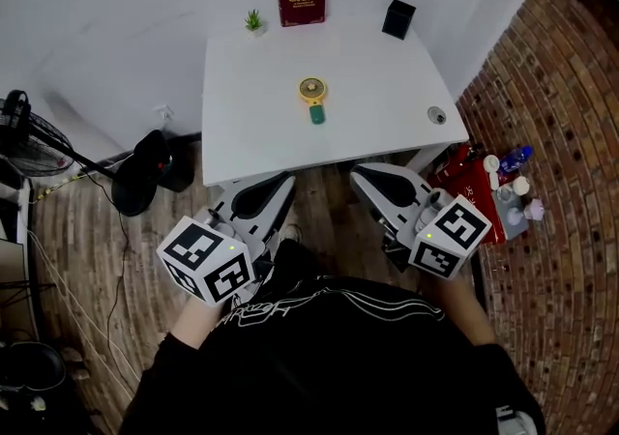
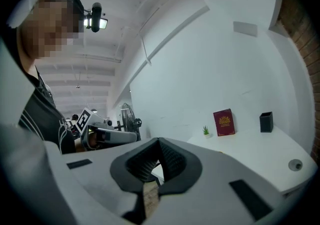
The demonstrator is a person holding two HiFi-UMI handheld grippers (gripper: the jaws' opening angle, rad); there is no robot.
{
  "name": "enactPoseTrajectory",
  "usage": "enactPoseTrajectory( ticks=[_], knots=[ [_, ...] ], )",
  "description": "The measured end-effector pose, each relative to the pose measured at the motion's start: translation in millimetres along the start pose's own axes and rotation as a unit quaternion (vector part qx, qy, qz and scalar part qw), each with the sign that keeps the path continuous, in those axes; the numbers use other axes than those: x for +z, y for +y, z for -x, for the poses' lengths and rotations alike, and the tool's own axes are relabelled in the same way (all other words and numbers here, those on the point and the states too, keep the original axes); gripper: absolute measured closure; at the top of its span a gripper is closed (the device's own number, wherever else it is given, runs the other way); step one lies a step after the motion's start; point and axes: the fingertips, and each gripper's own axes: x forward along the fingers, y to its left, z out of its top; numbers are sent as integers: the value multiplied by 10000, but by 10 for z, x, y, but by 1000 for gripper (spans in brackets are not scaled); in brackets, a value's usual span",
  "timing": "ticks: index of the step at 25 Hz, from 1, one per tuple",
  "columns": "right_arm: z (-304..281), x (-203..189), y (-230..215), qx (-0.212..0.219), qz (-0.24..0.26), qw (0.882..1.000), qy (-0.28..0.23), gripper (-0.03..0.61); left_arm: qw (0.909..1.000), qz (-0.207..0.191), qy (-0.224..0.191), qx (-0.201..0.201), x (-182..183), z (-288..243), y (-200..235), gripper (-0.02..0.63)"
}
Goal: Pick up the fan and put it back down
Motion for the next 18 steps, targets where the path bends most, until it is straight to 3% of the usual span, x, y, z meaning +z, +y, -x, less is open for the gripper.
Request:
enactPoseTrajectory(
  ticks=[18],
  knots=[
    [272,4,-9,-106,48,9999,-68,577,9999,-104,65,25,-78,-65,-207,580]
  ],
)
